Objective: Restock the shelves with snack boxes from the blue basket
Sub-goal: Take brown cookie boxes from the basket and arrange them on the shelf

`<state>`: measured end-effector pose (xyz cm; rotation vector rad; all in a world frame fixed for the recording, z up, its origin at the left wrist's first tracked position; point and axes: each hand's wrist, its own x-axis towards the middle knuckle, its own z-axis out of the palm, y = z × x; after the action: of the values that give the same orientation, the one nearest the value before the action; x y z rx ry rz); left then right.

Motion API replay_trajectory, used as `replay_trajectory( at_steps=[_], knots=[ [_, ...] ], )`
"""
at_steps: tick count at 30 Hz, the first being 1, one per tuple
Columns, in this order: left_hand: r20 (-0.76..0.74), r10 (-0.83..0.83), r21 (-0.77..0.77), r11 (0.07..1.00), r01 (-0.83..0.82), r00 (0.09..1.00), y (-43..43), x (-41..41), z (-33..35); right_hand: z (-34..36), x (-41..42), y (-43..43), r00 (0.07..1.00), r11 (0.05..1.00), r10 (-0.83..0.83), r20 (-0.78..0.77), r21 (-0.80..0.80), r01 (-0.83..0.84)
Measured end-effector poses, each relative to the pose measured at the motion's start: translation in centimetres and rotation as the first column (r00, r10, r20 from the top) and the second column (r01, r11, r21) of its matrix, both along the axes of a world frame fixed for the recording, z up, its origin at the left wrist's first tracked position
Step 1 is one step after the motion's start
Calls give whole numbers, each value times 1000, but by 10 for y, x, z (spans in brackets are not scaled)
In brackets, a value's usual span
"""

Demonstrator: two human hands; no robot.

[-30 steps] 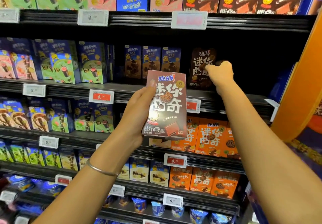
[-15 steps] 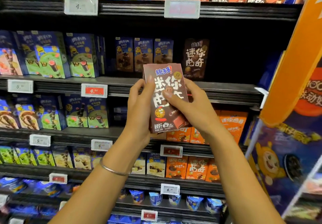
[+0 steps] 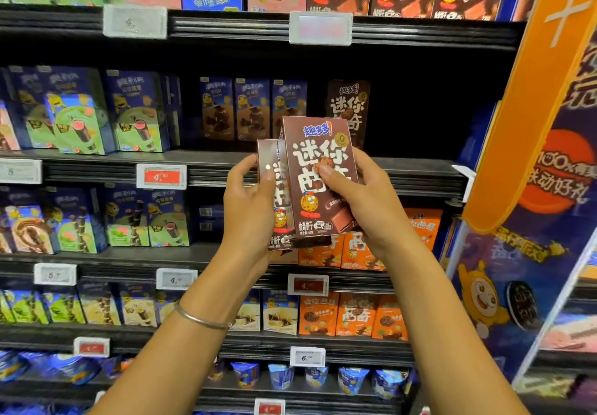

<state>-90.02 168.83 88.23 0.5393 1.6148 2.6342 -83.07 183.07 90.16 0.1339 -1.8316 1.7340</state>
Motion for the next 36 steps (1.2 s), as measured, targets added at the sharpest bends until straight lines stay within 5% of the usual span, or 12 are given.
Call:
replay_trajectory(
  at_steps=[14,20,25,36],
  knots=[
    [41,20,-24,1000,-19,999,-12,-12,-2,37,-38,71,986,925,-139,98,-344,164],
    [58,-31,-21,999,32,998,-10,-8,-4,50,-60,103,953,944,-300,52,-130,304],
    [34,-49,-48,998,51,998,-8,-6,-6,45,-73,115,960,962,-266,88,-41,270],
    [29,-58,-68,996,60,998,-9,-6,-10,52,-92,128,950,955,-295,98,5,296]
  ],
)
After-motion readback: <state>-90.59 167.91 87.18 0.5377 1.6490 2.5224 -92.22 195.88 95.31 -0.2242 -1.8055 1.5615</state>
